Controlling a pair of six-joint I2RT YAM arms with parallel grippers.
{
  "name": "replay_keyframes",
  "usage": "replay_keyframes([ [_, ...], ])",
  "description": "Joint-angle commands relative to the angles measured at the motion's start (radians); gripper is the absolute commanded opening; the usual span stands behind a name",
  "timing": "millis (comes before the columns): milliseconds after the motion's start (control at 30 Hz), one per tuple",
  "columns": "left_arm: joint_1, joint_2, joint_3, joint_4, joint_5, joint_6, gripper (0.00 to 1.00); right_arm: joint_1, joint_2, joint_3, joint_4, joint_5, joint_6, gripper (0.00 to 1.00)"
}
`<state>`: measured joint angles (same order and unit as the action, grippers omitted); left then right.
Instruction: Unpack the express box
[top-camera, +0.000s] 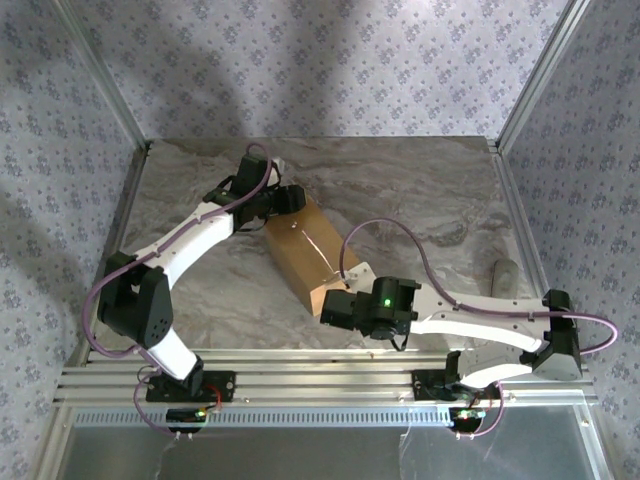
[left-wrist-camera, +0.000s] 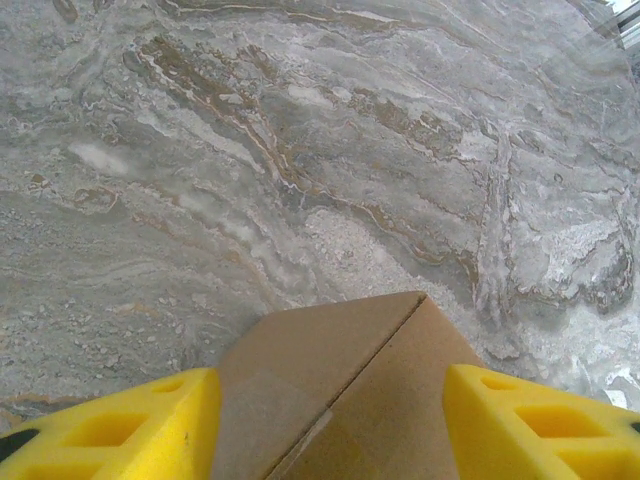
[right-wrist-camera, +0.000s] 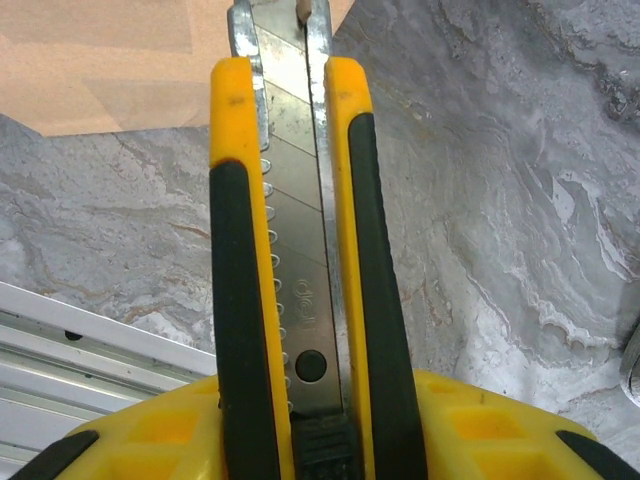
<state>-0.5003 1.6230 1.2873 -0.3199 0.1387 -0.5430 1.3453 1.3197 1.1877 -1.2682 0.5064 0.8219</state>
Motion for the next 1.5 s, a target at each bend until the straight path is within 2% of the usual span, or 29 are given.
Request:
replay_keyframes([
  [0, -0.08, -0.009, 0.008, -0.085, 0.146, -0.063, 0.6, 0.005, -0.009, 0.013, 0.193, 0.137, -0.007, 0.0],
  [233, -0.09, -0.025, 0.0, -0.078, 0.16, -0.092, 0.6, -0.016, 0.052, 0.026, 0.142, 0.109, 0.049, 0.0],
  [500, -0.102, -0.035, 0.003, -0.065, 0.175, -0.108, 0.6, -0.02, 0.06, 0.013, 0.198, 0.107, 0.041, 0.0],
  [733, -0.106, -0.017, 0.036, -0.082, 0.163, -0.093, 0.6, -0.025, 0.018, -0.045, 0.21, 0.098, 0.045, 0.0],
  [967, -0.103, 0.003, 0.144, -0.16, 0.102, -0.036, 0.6, -0.041, -0.08, -0.123, 0.234, 0.078, 0.064, 0.0],
  [1133, -0.077, -0.005, 0.185, -0.182, 0.092, -0.025, 0.63, -0.05, -0.139, -0.161, 0.251, 0.073, 0.068, 0.0],
  [1467, -0.028, 0.003, 0.195, -0.196, 0.103, -0.009, 0.68, -0.063, -0.132, -0.153, 0.238, 0.066, 0.068, 0.0],
])
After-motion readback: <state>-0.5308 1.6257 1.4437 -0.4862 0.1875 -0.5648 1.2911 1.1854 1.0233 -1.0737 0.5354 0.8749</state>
